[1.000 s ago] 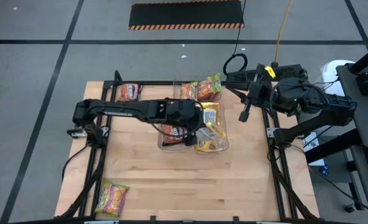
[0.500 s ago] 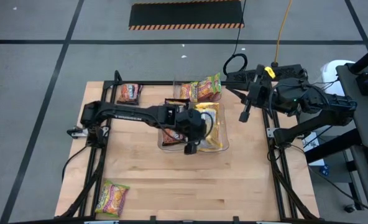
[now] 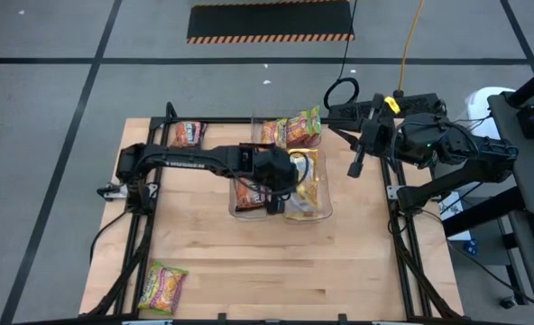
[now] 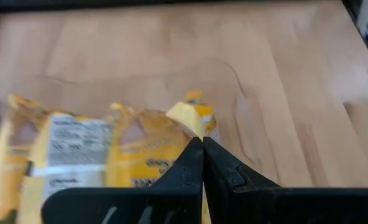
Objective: Sort Maruchan noodles
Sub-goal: Put the yellow noodle pack into the right transparent bin
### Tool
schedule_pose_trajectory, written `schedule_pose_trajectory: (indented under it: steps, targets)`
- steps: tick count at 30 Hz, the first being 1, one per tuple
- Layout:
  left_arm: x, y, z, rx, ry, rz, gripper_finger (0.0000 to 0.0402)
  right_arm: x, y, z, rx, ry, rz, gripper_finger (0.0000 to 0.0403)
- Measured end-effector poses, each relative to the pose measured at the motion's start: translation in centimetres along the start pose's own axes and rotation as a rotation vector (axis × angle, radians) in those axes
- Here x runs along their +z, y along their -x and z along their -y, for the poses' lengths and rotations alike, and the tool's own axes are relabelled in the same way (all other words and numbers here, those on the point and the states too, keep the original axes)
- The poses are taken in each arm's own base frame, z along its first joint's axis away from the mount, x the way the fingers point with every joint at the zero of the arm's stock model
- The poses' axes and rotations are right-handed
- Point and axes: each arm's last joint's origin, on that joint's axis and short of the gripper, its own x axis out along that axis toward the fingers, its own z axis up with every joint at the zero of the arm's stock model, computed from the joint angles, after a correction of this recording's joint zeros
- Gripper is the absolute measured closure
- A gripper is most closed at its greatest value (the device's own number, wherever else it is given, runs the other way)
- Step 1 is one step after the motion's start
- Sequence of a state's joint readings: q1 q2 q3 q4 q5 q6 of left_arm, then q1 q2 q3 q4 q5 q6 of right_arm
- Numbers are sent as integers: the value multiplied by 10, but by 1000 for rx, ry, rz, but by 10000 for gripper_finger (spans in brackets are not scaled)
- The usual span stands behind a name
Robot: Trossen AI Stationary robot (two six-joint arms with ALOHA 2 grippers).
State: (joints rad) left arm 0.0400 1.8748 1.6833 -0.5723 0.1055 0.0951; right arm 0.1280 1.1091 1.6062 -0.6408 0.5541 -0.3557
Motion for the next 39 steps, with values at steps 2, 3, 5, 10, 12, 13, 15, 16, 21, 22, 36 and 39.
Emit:
schedule_pose_trajectory:
  steps: [2,3,5,10,12,13,15,16,21,22,36,39]
  targets:
    - [3,1,-7,15,12,38,400,0,0,0,0,0,0,403]
    - [4,1,-9,21,18,54,400,0,0,0,0,1,0,403]
    - [4,2,-14,29,26,60,399,0,0,0,0,0,0,403]
    - [0,2,-16,-26,51,26,399,0,0,0,0,1,0,403]
    - [0,2,-13,-59,48,23,399,0,0,0,0,8,0,403]
    - [0,2,-11,-71,42,23,399,0,0,0,0,14,0,403]
    - [1,1,-7,-87,8,25,400,0,0,0,0,26,0,403]
    - [1,1,-6,-90,-9,26,400,0,0,0,0,28,0,403]
    - [1,1,0,-120,-47,31,400,0,0,0,0,31,0,403]
    - [1,1,0,-121,-50,31,400,0,0,0,0,31,0,403]
    - [-2,-9,-2,-193,-68,31,401,0,0,0,0,31,0,403]
    - [-3,-9,-2,-194,-68,24,401,0,0,0,0,31,0,403]
